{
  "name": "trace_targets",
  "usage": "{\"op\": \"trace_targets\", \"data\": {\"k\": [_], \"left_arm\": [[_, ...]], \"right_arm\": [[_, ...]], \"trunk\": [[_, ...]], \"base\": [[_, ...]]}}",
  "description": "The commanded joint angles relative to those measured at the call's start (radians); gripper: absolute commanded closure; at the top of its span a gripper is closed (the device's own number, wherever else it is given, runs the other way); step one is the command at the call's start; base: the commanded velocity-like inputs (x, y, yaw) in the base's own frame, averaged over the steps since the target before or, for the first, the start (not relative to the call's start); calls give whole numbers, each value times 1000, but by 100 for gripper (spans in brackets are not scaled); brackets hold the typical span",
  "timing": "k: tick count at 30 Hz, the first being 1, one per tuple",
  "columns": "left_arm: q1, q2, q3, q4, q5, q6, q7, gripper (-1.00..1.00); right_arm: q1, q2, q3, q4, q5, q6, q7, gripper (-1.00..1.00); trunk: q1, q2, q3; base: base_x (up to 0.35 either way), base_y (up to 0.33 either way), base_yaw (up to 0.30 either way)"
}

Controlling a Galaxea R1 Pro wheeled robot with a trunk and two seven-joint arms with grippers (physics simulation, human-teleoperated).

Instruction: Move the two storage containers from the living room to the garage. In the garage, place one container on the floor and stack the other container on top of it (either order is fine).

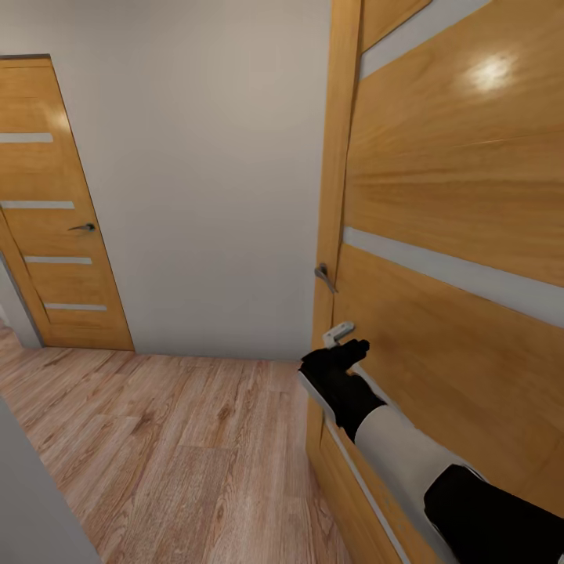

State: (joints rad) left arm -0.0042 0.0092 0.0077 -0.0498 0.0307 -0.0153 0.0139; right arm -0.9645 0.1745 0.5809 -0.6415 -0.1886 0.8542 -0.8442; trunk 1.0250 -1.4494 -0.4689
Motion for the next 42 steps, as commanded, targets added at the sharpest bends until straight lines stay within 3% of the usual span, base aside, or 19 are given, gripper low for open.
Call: {"op": "trace_targets", "data": {"k": [1, 4, 5, 6, 9, 27, 28, 30, 32, 42], "left_arm": [[0, 0, 1, 0, 3, -2, 1, -100], [0, 0, 0, 0, 4, -2, 1, -100], [0, 0, 1, 0, 4, -2, 1, -100], [0, 0, 1, 0, 5, -2, 1, -100], [0, 0, 1, 0, 4, -2, 1, -100], [0, 0, 1, 0, 5, -2, 1, -100], [0, 0, 1, 0, 5, -2, 1, -100], [0, 0, 1, 1, 5, -2, 1, -100], [0, 0, 1, 0, 5, -2, 1, -100], [0, 0, 1, 1, 5, -2, 1, -100]], "right_arm": [[-6, 0, 3, 12, -6, -2, -9, -100], [-29, -9, 2, 39, -10, -16, -5, -100], [-32, -23, 2, 42, -11, -18, -5, -100], [-45, -53, -1, 44, -15, -19, -4, -100], [-53, -73, -4, 46, -17, -20, -4, -100], [-142, -105, -12, 167, -41, -52, 5, -100], [-149, -110, -13, 178, -48, -52, 10, -100], [-176, -127, -13, 215, -103, -57, 25, -100], [-183, -132, -13, 225, -122, -62, 28, -100], [-187, -132, -13, 232, -135, -66, 30, -100]], "trunk": [[0, -1, -1], [0, -1, -1], [0, -1, -1], [0, -1, -1], [0, -1, -1], [0, -1, -1], [0, -1, -1], [0, -1, -1], [0, -1, -1], [0, -1, -1]], "base": [[0, 0, 0], [0, 0, 0], [0, 0, 0], [0, 0, 0], [0, 0, 0], [0, 0, 0], [0, 0, 0], [0, 0, 0], [0, 0, 0], [0, 0, 0]]}}
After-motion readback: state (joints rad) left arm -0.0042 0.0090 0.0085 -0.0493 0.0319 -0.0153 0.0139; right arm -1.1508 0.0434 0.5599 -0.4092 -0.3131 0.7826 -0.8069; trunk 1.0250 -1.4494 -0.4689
